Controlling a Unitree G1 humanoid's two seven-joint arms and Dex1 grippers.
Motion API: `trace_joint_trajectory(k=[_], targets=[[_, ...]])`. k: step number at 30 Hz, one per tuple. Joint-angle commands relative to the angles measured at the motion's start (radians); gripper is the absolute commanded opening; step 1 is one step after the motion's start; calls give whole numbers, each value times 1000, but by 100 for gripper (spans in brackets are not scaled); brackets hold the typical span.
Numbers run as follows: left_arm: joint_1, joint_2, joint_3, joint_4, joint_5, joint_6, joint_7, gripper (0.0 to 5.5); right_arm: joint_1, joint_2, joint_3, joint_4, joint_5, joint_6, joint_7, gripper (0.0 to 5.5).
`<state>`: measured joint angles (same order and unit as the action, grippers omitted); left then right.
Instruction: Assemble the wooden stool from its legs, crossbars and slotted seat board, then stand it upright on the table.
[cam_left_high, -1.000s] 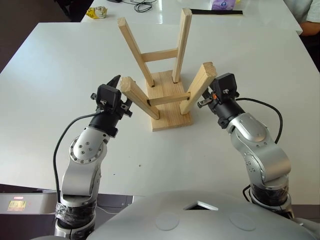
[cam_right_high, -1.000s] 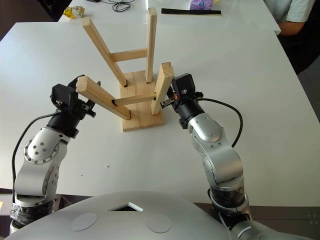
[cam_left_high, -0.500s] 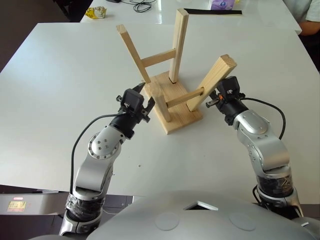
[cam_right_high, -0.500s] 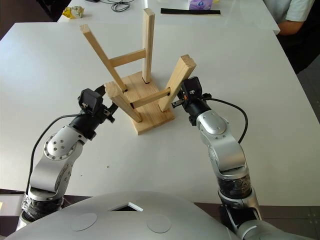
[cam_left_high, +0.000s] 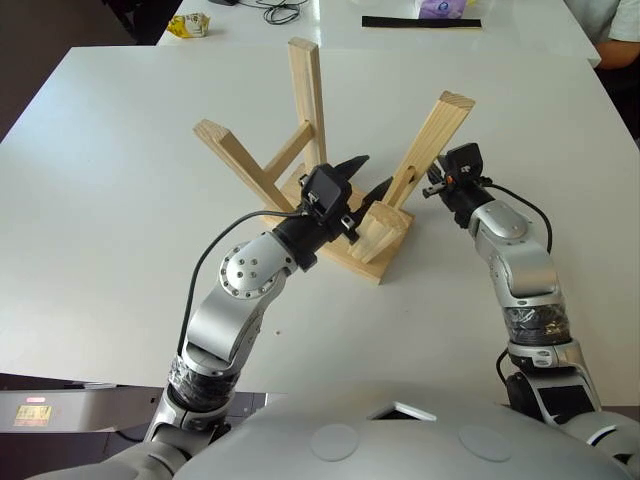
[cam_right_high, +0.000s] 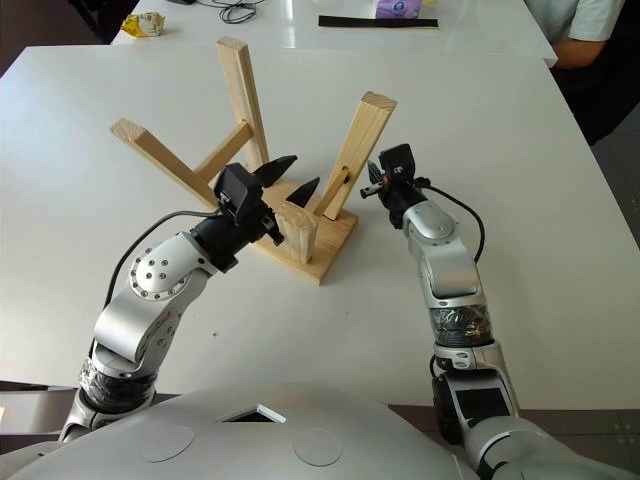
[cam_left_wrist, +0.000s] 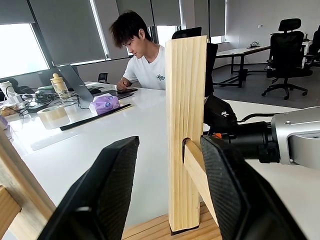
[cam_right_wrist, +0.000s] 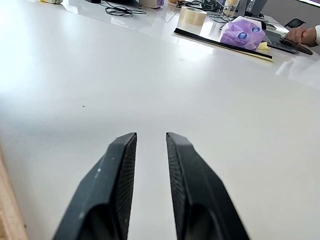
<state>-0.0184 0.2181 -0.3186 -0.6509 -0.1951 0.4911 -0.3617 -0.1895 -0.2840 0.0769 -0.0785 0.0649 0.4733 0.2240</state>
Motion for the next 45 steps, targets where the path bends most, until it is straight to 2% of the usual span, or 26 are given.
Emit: trace_joint_trajectory(k=[1,5,8,12,15,17,20,25,27,30,32,34,37,40,45], targets=[[-50,-8,50,49,-2,17,23,230,75,-96,-53,-82,-3,25,57,109],[-99,43,187,103,-1,-15,22,230,170,-237,-128,-185,33,60,183,109],[-30,147,262,58,-44,-47,-83,230,232,-307,-158,-250,55,74,261,109],[122,330,340,-106,-321,5,-386,230,299,-300,-145,-321,54,85,263,109],[140,436,427,-103,-486,49,-529,230,331,-268,-131,-349,43,91,230,109],[138,503,465,-59,-519,47,-610,230,343,-254,-123,-358,38,90,217,109],[102,562,490,77,-460,1,-652,230,363,-249,-115,-383,39,97,215,109],[35,624,492,399,-247,-166,-639,230,405,-278,-115,-426,47,119,243,109],[18,637,487,518,-179,-243,-638,203,423,-294,-119,-450,51,119,262,109],[24,650,473,628,-121,-324,-666,147,421,-316,-116,-469,58,127,290,62],[40,652,468,646,-121,-348,-699,120,416,-333,-100,-473,57,134,313,50],[9,635,454,696,-95,-378,-688,120,413,-341,-86,-470,46,133,317,50],[-117,579,413,861,6,-468,-585,120,422,-349,-69,-475,42,134,328,50],[-243,519,388,1050,112,-594,-440,120,464,-407,-32,-506,33,112,387,50],[-356,463,351,1288,240,-825,-268,120,477,-480,20,-525,15,69,462,50]])
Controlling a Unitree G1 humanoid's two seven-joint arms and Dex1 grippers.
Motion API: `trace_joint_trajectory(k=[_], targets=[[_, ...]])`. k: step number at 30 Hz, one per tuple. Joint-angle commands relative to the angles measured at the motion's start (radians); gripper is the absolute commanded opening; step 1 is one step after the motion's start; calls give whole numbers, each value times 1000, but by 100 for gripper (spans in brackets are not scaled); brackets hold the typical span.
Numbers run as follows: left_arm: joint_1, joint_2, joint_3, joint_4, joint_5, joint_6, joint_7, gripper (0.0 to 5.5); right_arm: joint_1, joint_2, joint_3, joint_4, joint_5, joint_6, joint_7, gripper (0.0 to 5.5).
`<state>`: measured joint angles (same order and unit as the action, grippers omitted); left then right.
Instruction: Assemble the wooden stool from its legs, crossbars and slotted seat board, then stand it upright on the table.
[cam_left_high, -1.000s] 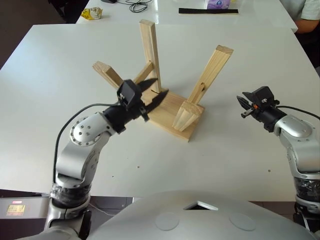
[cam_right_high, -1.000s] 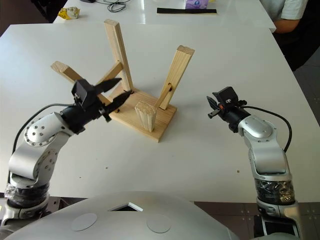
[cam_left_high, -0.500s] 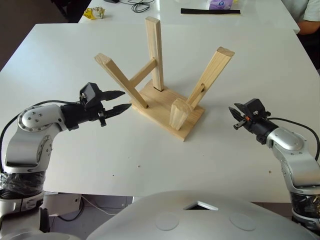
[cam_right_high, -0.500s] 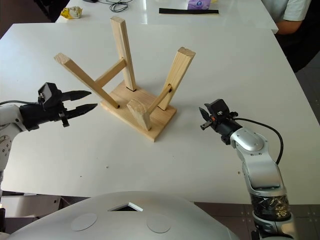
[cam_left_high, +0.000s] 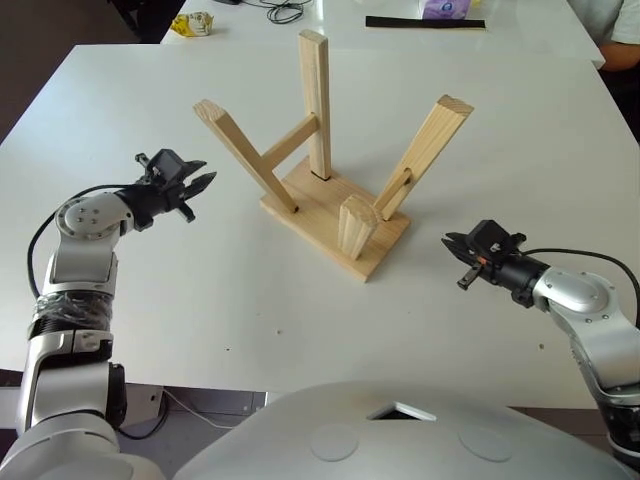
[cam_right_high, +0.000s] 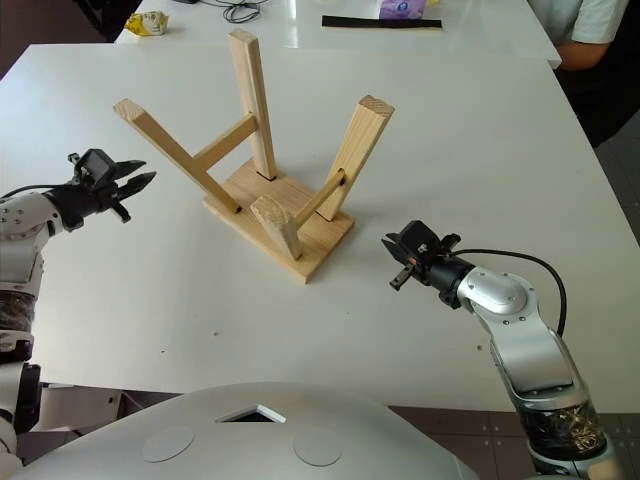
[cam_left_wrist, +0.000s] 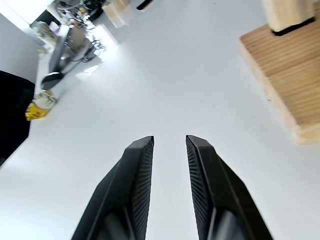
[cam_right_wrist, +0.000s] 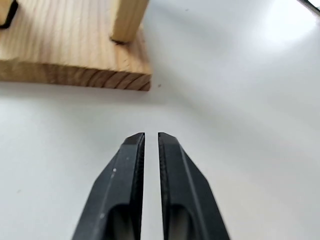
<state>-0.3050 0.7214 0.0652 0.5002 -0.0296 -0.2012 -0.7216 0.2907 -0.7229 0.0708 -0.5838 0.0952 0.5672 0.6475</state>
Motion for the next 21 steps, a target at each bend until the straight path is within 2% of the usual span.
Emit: trace_joint_trajectory(k=[1,8,14,21], targets=[[-84,-59,-45,175,84,-169,98,120,-9,-43,33,-22,-16,-25,43,50],[-82,-124,-159,390,182,-435,100,120,-58,-51,81,-40,-15,-36,88,50],[-43,-116,-166,518,192,-525,102,120,-74,-63,111,-37,-19,-59,128,50],[5,-167,-184,436,86,-557,-46,120,-134,-10,121,145,-59,-118,77,50]])
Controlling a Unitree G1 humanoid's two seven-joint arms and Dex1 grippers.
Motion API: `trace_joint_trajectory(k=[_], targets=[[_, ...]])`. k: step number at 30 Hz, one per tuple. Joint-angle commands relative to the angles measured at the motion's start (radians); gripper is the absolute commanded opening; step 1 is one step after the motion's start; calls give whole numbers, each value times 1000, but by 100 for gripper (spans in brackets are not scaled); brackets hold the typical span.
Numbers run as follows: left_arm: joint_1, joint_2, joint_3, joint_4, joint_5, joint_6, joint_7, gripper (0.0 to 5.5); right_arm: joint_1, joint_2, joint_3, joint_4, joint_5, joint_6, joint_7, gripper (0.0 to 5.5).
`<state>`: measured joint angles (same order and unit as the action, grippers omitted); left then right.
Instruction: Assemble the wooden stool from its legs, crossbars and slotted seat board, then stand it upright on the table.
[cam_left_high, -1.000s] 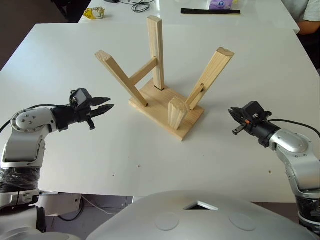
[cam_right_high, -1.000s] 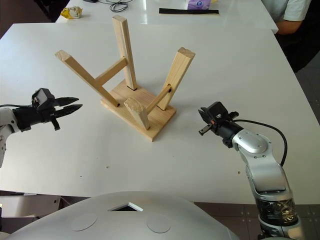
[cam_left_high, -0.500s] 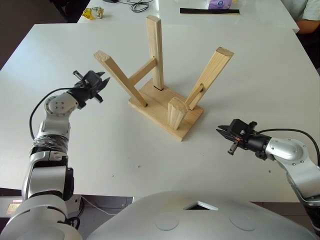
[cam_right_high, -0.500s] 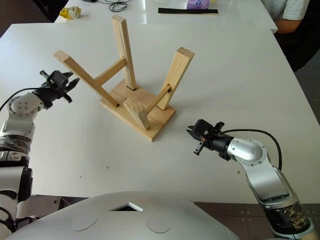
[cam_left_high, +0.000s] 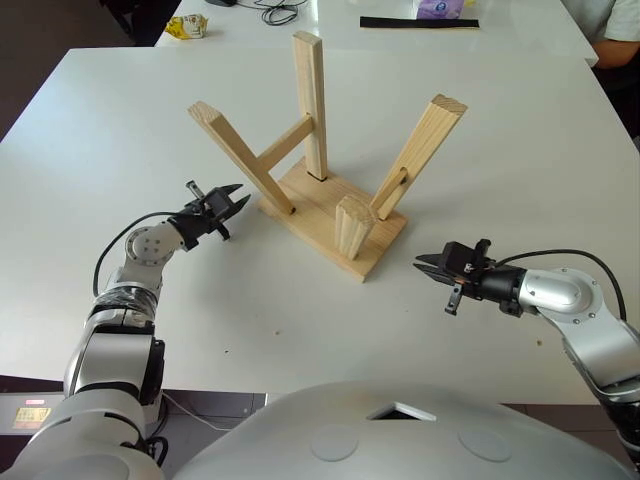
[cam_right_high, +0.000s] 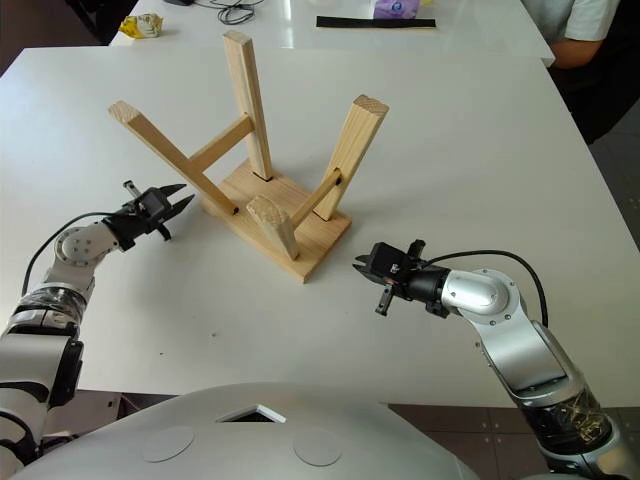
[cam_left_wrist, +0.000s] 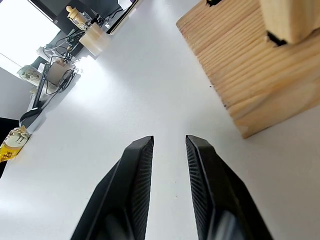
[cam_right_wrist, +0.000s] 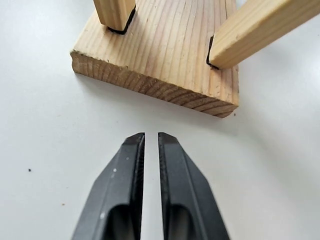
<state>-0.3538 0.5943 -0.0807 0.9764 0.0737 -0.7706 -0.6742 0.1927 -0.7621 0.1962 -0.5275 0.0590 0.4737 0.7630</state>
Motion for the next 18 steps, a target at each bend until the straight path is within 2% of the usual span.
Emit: trace_joint_trajectory(k=[1,10,18], targets=[[63,-49,-45,-62,-32,18,-119,120,-39,34,-9,113,-27,-33,-45,50],[140,-49,-72,-255,-125,96,-252,120,-26,45,-24,200,-48,-86,-67,50],[253,-18,-60,-551,-212,247,-311,120,-87,49,-29,323,-90,-172,-78,50]])
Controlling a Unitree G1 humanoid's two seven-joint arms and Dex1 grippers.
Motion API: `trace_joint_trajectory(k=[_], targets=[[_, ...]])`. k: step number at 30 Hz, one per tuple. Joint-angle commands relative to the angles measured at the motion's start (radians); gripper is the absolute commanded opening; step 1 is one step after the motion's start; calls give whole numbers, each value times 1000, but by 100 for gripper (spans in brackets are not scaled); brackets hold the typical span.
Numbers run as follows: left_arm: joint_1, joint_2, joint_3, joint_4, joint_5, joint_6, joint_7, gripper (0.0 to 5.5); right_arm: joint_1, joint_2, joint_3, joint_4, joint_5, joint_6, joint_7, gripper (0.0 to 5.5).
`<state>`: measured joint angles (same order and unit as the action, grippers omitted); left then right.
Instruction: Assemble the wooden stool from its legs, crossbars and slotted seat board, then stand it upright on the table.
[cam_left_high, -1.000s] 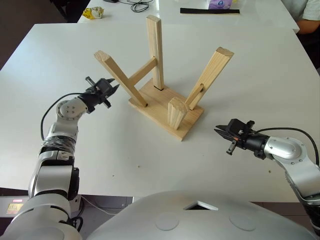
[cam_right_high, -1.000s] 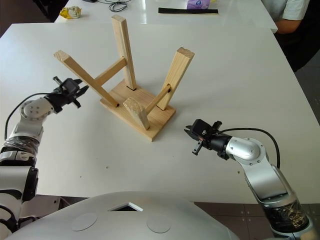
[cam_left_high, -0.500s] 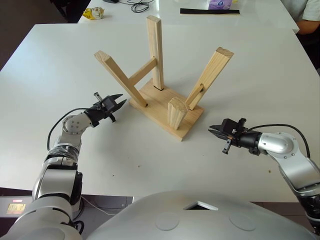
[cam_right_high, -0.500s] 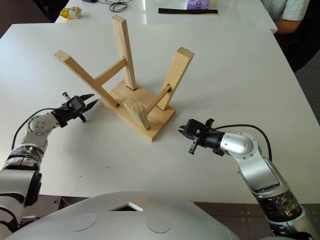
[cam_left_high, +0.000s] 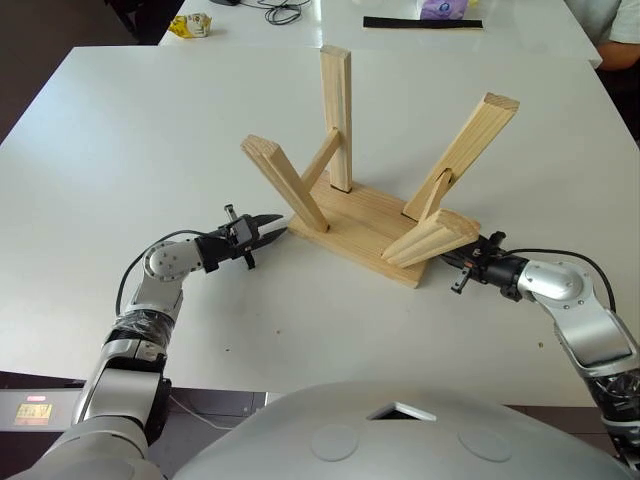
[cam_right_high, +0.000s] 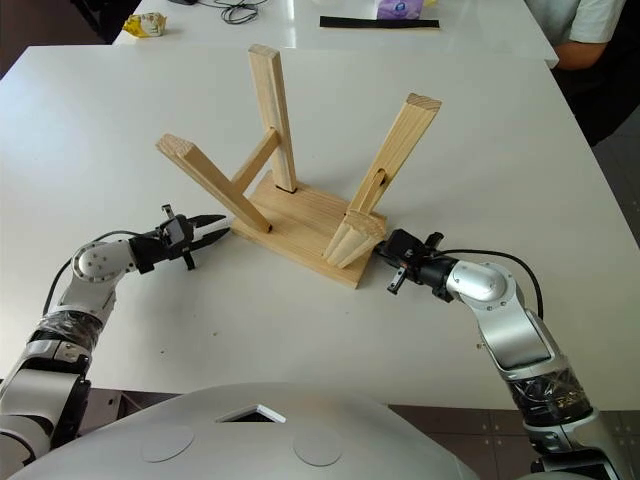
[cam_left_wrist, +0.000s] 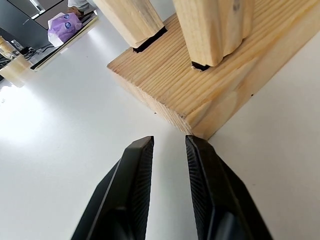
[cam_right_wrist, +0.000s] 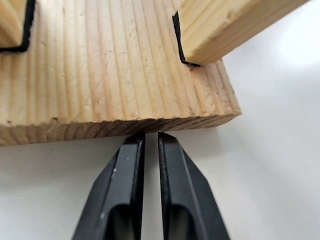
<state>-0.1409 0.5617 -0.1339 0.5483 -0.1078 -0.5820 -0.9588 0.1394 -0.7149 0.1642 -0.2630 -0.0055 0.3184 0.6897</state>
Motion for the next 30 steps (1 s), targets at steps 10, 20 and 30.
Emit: trace_joint_trajectory(k=[10,20,30], targets=[[159,25,7,-483,-98,255,-19,120,-104,51,61,117,-68,-74,1,50],[226,96,85,-612,-151,352,-49,120,-58,82,71,57,-75,-63,-12,50],[318,100,84,-678,-149,362,-32,120,-54,10,58,15,-65,-68,53,50]])
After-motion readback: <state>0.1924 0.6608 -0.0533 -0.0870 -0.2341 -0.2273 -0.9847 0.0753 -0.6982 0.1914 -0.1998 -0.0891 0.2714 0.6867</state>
